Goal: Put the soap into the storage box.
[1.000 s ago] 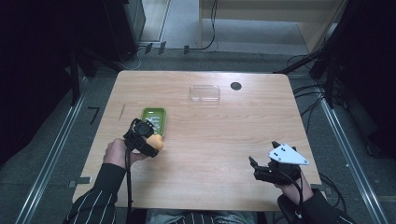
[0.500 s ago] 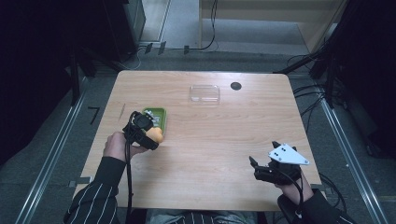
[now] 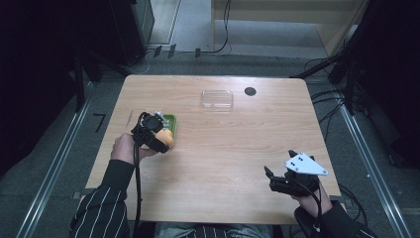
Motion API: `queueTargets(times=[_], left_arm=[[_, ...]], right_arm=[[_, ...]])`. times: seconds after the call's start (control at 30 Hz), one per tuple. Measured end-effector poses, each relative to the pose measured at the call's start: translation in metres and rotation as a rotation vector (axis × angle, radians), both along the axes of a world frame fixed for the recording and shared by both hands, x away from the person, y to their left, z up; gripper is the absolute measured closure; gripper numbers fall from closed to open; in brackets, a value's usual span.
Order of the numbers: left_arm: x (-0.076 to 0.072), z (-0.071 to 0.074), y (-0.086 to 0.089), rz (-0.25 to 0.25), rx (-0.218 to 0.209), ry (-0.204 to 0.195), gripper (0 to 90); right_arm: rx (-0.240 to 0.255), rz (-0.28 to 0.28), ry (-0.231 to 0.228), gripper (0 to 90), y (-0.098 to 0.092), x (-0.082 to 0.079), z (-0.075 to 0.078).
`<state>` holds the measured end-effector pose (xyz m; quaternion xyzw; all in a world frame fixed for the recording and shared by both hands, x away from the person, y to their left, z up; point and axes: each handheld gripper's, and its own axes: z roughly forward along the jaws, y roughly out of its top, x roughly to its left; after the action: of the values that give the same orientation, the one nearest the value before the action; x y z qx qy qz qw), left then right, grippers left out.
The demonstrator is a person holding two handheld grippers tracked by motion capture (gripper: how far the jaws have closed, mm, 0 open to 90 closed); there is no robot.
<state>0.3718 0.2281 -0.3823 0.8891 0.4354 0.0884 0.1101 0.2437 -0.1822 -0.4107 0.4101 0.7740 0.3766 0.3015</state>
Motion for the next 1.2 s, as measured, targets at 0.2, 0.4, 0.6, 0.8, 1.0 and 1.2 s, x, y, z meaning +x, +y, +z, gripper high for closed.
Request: queueTargets(times=[0.2, 0.4, 0.6, 0.8, 1.0, 1.2], left_arm=[[0.006, 0.003, 0.002, 0.003, -0.01, -0.002, 39.4], [0.013, 0.005, 0.004, -0.003, -0.006, 0.002, 39.3], [0.019, 0.004, 0.003, 0.0, -0.005, 0.004, 39.3], [0.027, 0.003, 0.002, 0.007, -0.004, 0.005, 39.3], [0.031, 0.003, 0.001, 0.004, -0.002, 0.008, 39.3], [0.038, 0.003, 0.002, 0.003, -0.006, 0.014, 39.4]], right_arm=[[-0.001, 0.0, -0.002, 13.7, 0.0, 0.0, 0.0], [-0.001, 0.0, -0.002, 13.7, 0.0, 0.0, 0.0], [-0.003, 0.002, -0.001, 13.7, 0.0, 0.0, 0.0], [-0.005, 0.003, -0.001, 13.7, 0.0, 0.0, 0.0], [-0.007, 0.004, -0.001, 13.7, 0.0, 0.0, 0.0], [-0.006, 0.004, -0.001, 13.7, 0.0, 0.0, 0.0]])
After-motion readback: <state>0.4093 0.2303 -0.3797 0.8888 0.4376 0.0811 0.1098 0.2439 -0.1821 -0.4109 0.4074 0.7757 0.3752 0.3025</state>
